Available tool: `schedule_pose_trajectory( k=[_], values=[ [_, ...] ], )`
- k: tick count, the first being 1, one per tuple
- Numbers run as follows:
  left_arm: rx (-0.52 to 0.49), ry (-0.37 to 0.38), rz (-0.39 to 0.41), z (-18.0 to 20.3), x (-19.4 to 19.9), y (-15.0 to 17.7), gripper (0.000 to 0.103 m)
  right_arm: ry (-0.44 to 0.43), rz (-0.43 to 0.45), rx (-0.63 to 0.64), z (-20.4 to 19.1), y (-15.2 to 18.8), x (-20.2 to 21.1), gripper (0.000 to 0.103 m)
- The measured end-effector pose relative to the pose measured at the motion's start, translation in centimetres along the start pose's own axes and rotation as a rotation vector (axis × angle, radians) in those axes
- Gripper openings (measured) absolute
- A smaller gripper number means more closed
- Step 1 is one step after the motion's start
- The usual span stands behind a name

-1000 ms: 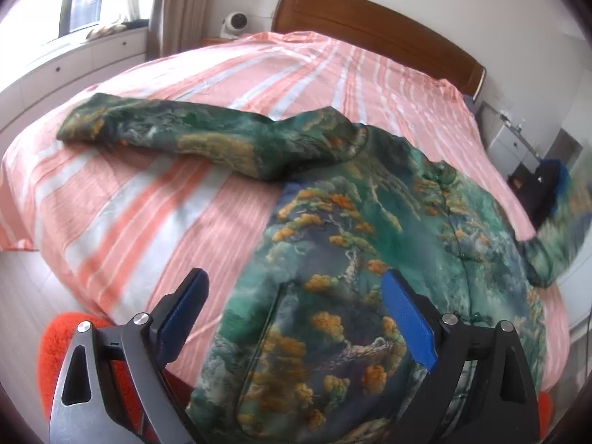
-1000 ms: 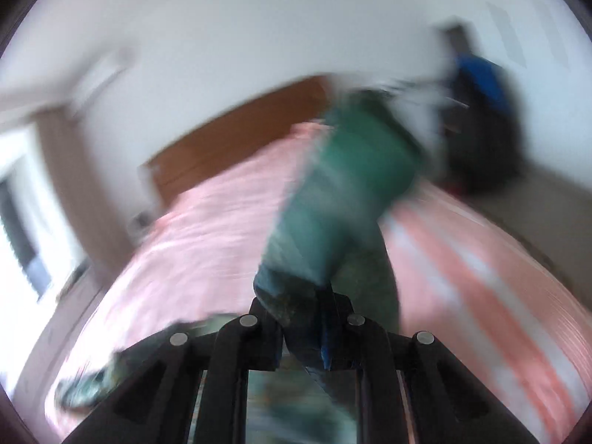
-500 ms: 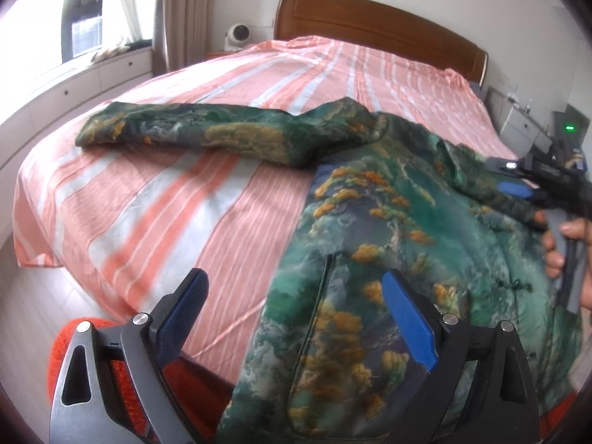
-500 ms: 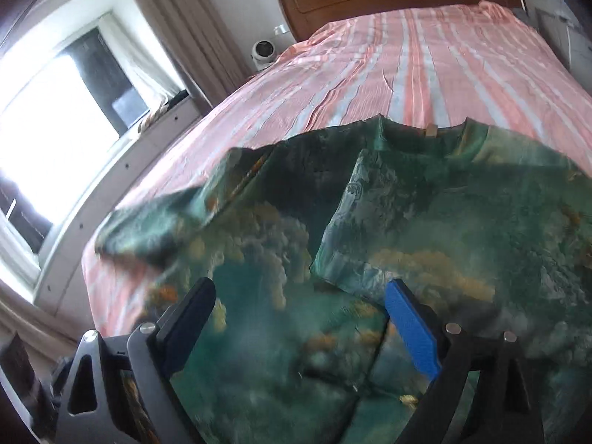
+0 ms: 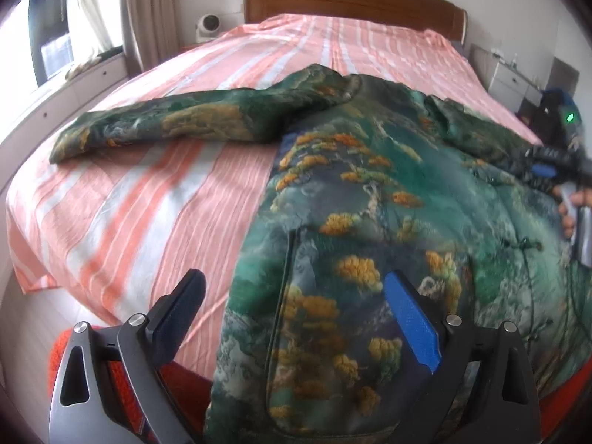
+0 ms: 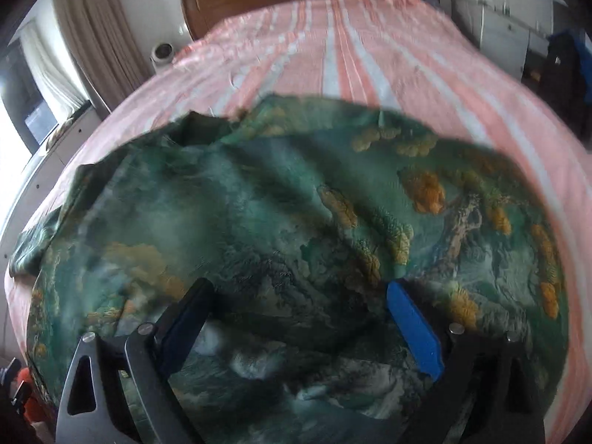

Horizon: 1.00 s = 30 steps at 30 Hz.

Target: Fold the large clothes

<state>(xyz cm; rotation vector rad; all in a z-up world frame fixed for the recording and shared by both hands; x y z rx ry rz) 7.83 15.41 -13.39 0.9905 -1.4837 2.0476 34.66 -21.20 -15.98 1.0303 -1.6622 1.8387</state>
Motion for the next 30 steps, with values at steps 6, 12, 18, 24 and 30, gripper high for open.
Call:
schedule_pose_trajectory(
  k=[6,12,18,24,30],
  values=[
    [0.023,-0.008,0.006,-0.6,0.1,-0.2,0.099,-0.096,0.152,0.033,-5.3,1.6,7.6,0.094],
    [0.060,-0.019,0.008,-1.3,0.4,-0.5,0.099,-0.119,0.147,0.095,-9.7,8.4,11.1,0.094],
    [0.038,-0.046,0.022,-1.0,0.9,-0.5,0.099,-0.021,0.159,0.126,-10.2,13.5,11.7,0.094],
    [0.026,-0.068,0.024,-0.6,0.9,-0.4,0.099,0.005,0.152,0.134,-10.4,14.8,12.2,0.094],
    [0.042,-0.081,0.021,-1.1,1.4,-0.8,0.099,0.007,0.165,0.127,-10.5,15.2,12.4,0.094]
  ],
)
Point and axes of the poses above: each gripper's, at about its wrist camera, not at the fingertips, and x roughly against the way its jaws point, z to its right, y to its underside, the point moved 5 cm from there along -x, roughly the way its jaws point, and after that the axes turned 12 degrees about x, right-handed, at the moved point
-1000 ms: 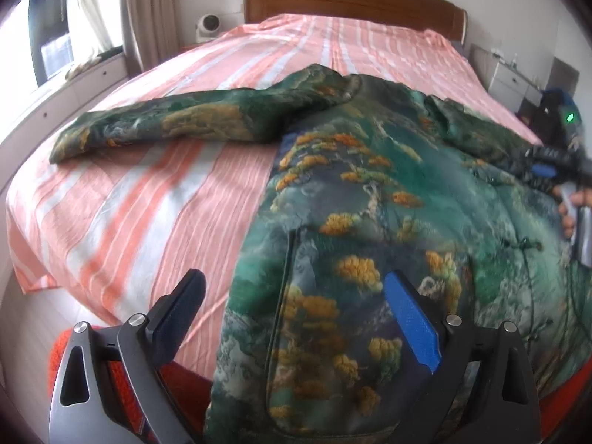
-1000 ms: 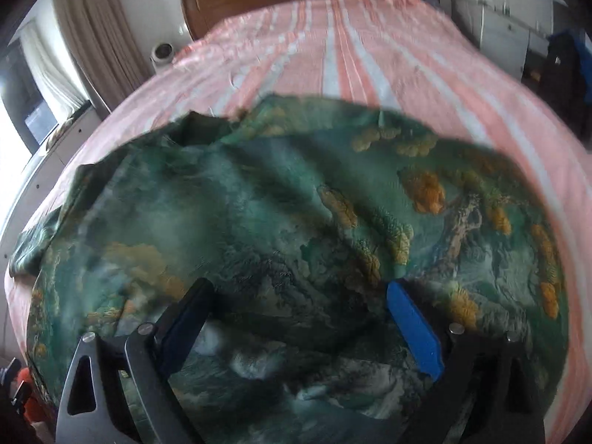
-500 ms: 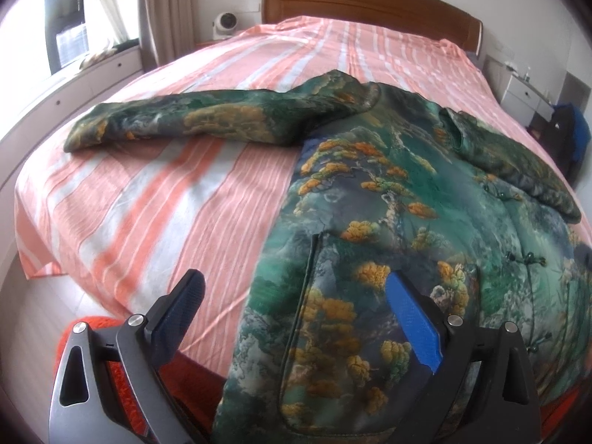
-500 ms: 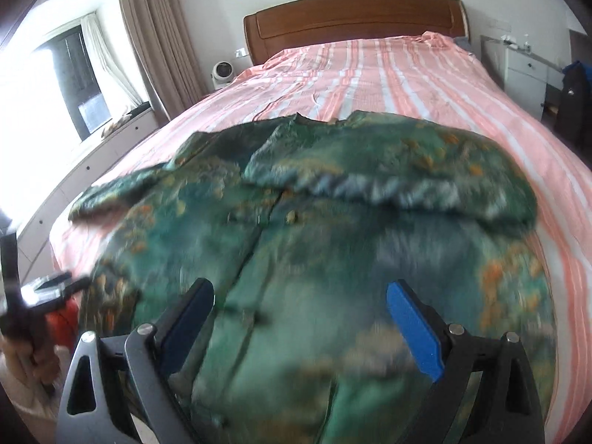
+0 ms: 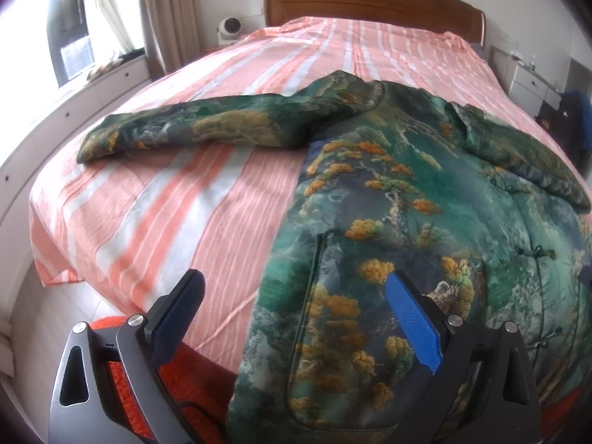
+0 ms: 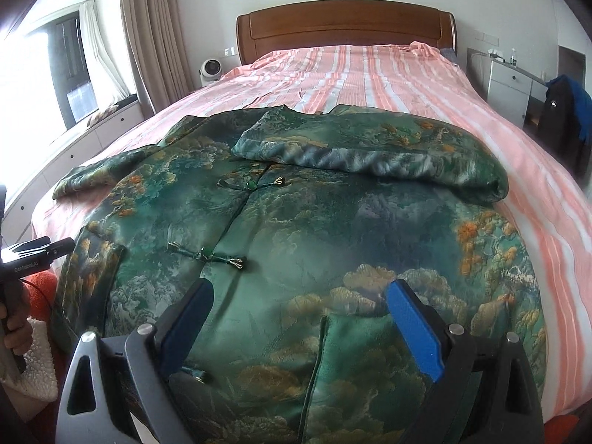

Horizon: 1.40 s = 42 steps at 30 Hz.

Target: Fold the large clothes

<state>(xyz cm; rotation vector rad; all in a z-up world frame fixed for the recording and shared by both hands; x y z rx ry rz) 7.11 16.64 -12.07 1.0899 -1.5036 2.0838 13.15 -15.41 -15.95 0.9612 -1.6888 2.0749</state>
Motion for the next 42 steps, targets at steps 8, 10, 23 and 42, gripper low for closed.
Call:
schedule_pose_trajectory(
  k=[8,10,23,42],
  values=[
    [0.432,0.189,-0.040,-9.3,-1.4,-9.4,0.100,0.018,0.005,-0.010,0.3,1.0,0.7,0.094],
    [0.555,0.122,-0.032,-13.0,-3.9,-11.8,0.100,0.023,0.003,-0.016,0.5,1.2,0.8,0.094],
    [0.809,0.098,-0.003,-19.1,-13.3,-19.8,0.009,0.025,-0.013,0.014,-0.3,1.8,1.1,0.094],
    [-0.997,-0.009,0.259,29.9,-7.4,1.0,0.087,0.104,0.082,-0.134,5.4,3.1,4.2,0.094]
  ],
)
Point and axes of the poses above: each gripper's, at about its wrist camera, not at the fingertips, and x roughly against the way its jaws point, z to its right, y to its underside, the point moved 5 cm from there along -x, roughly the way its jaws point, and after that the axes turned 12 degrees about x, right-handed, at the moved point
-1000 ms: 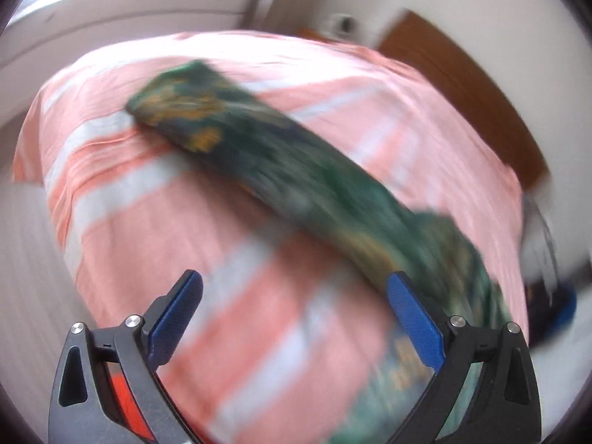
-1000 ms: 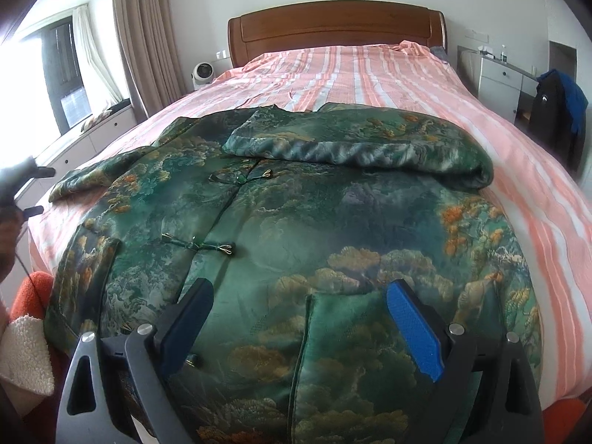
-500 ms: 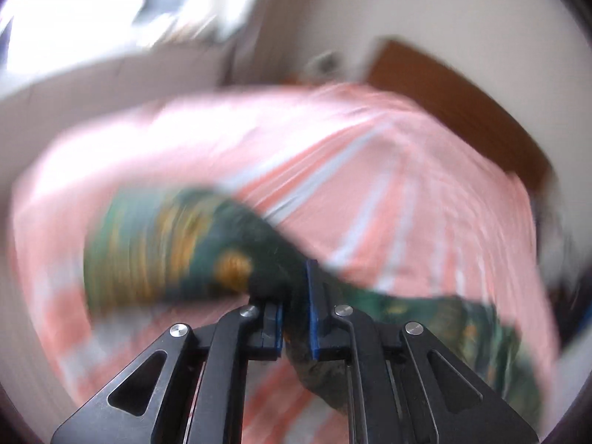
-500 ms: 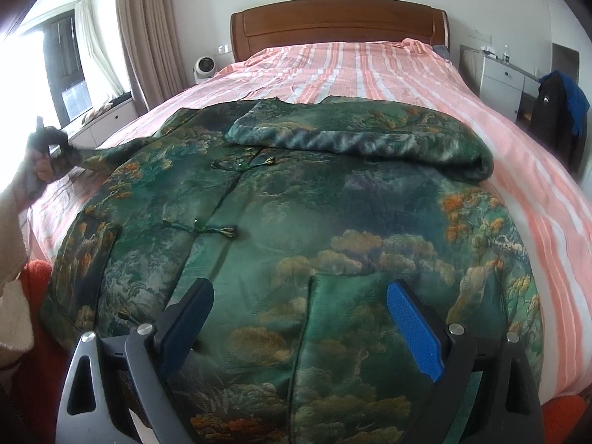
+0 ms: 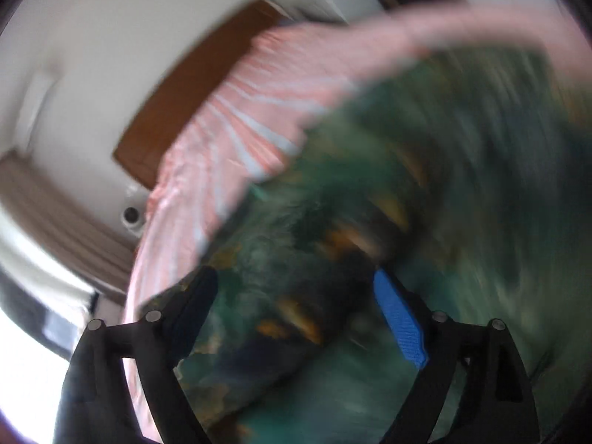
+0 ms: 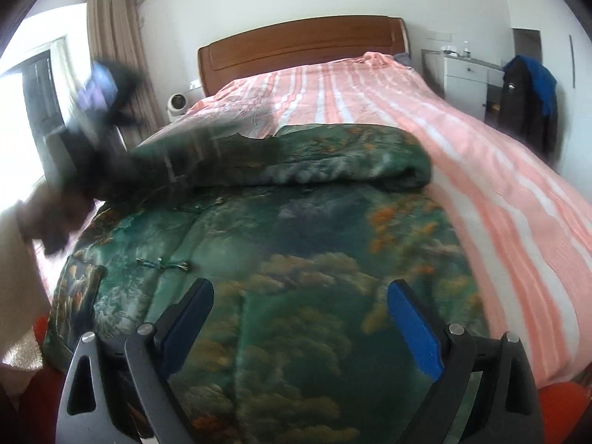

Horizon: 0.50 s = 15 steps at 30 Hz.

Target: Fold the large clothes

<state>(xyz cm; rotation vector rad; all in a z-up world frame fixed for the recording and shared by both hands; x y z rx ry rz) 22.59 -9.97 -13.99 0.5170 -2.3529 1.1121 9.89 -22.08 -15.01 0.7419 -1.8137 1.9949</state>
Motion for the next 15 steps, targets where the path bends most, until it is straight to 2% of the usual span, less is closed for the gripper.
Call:
schedule_pose_trajectory(
  k=[3,4,5,7,10,13,15],
  values=[
    [-0.069,-0.013,0.013,0.9,1.3,2.8,0.084,0.030,0.011,-0.019,1.7,1.0,1.1,0.094],
    [-0.053,0.003,0.006,0.2,1.9,3.0,0.085,0.041,0.010,-0.027,2.2,1.4,1.3,0.094],
    [-0.025,0.037,-0.010,-0.8,2.6,3.3,0.092,0.052,0.003,-0.035,2.8,1.7,1.3,0.094],
    [0.060,0.090,-0.020,-3.9,4.0,3.8,0.093,0.057,-0.015,-0.057,3.6,2.0,0.9,0.094],
    [0.220,0.115,-0.032,-9.0,5.0,3.5,0.098,0.023,-0.011,-0.101,4.0,1.0,0.2,0.094],
    [0.435,0.111,-0.059,-14.9,4.3,4.2,0.100,-0.047,0.001,-0.093,3.0,-1.4,-0.4,0.094],
    [0.539,0.069,-0.094,-18.1,2.9,5.7,0.100,-0.114,0.007,-0.063,1.8,-3.8,-1.3,0.094]
  ],
)
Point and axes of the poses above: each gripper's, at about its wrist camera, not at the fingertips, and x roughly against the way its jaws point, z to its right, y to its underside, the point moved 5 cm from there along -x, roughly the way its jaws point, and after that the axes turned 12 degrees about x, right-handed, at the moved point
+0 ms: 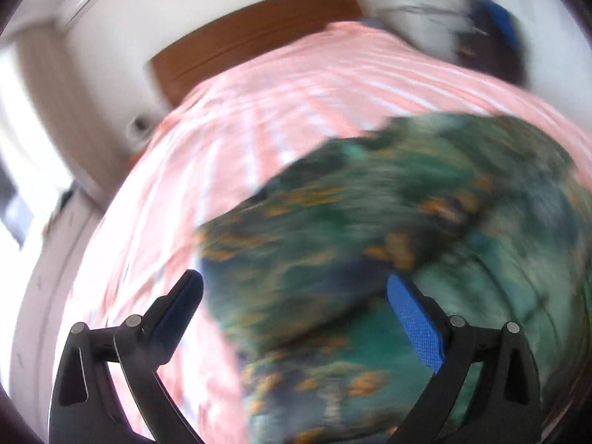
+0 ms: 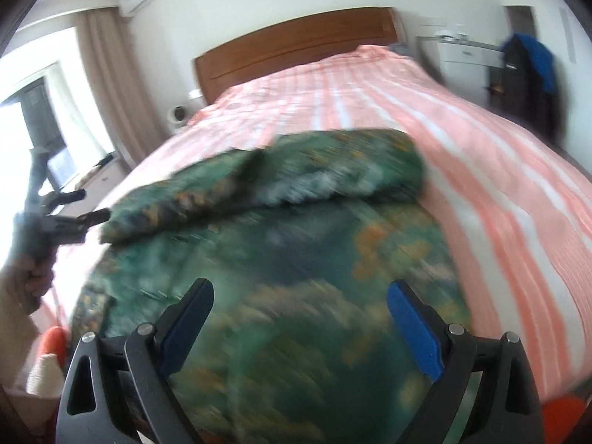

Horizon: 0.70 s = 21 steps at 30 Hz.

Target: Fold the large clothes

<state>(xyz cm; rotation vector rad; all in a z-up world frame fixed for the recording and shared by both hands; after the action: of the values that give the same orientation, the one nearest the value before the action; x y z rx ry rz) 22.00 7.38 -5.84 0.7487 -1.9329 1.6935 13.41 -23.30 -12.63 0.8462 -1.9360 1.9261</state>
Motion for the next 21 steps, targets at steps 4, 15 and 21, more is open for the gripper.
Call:
schedule_pose_trajectory(
  k=[4,15,21],
  values=[
    [0.185,-0.024,-0.058,-5.9,-0.8,2.4,0.100,-0.169,-0.067,-0.042,-1.9,-4.1,-4.0,0.094],
    [0.329,-0.090,-0.055,-11.4,4.2,7.4,0.100,-0.147,-0.260,-0.161,-3.6,-11.0,-20.2,0.018],
    [0.393,-0.088,-0.074,-12.7,4.6,10.3,0.100,-0.041,-0.144,-0.076,-3.4,-12.2,-18.7,0.027]
  ],
)
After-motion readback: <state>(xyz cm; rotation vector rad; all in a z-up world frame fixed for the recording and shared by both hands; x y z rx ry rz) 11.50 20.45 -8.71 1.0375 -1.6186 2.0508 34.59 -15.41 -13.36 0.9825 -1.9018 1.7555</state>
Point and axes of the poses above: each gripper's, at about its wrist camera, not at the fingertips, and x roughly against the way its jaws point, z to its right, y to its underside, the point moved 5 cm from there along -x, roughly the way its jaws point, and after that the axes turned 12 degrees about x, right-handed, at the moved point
